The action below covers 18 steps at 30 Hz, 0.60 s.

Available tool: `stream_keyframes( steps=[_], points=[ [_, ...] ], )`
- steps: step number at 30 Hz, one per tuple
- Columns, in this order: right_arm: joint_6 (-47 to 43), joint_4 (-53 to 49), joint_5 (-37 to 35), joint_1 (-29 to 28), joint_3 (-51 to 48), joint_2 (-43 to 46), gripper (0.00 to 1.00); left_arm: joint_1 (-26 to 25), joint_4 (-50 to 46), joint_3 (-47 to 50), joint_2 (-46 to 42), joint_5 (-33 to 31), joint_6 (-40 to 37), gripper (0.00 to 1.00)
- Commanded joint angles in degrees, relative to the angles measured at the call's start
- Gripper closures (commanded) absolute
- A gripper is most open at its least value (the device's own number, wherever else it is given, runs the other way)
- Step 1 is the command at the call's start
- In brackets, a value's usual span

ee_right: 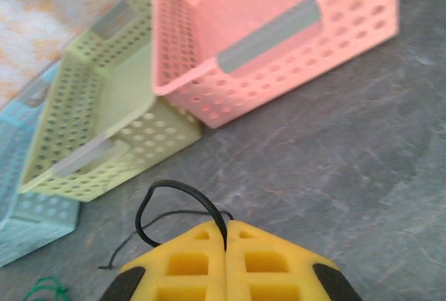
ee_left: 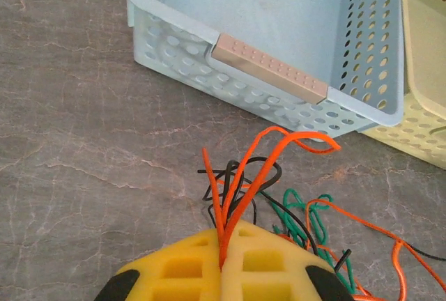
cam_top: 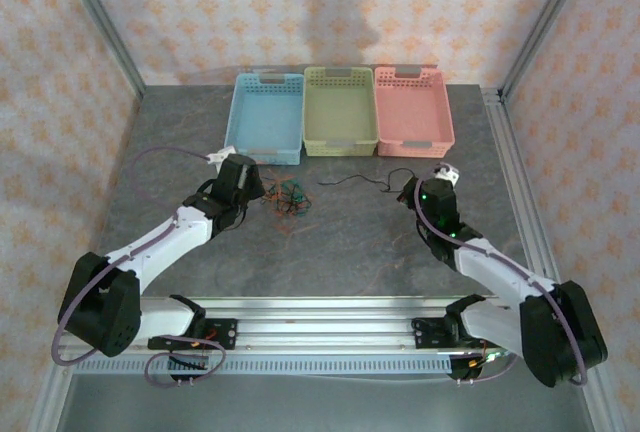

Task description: Untangle the cables

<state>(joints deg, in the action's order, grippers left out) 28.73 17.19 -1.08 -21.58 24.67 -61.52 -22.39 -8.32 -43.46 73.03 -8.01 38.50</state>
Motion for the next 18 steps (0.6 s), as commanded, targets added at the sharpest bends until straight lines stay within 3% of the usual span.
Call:
stream_keyframes(
  steps=[1, 8, 18],
  points=[
    [-4.12, 1.88, 3.41, -1.96, 3.86, 3.59, 1.00, 0.02, 0.83, -1.46, -0.69, 0.48, -1.22, 1.00],
    [-3.98, -7.68, 5.59, -4.71, 20.37, 4.83, 1.00, -0.02, 0.56, -1.70, -1.15, 1.12, -0.80, 1.00],
    [-3.12, -14.66, 7.58, -5.74, 46.34, -10.23, 1.00, 0.00, 0.54, -1.44, -2.22, 0.67, -0.98, 1.00]
  ],
)
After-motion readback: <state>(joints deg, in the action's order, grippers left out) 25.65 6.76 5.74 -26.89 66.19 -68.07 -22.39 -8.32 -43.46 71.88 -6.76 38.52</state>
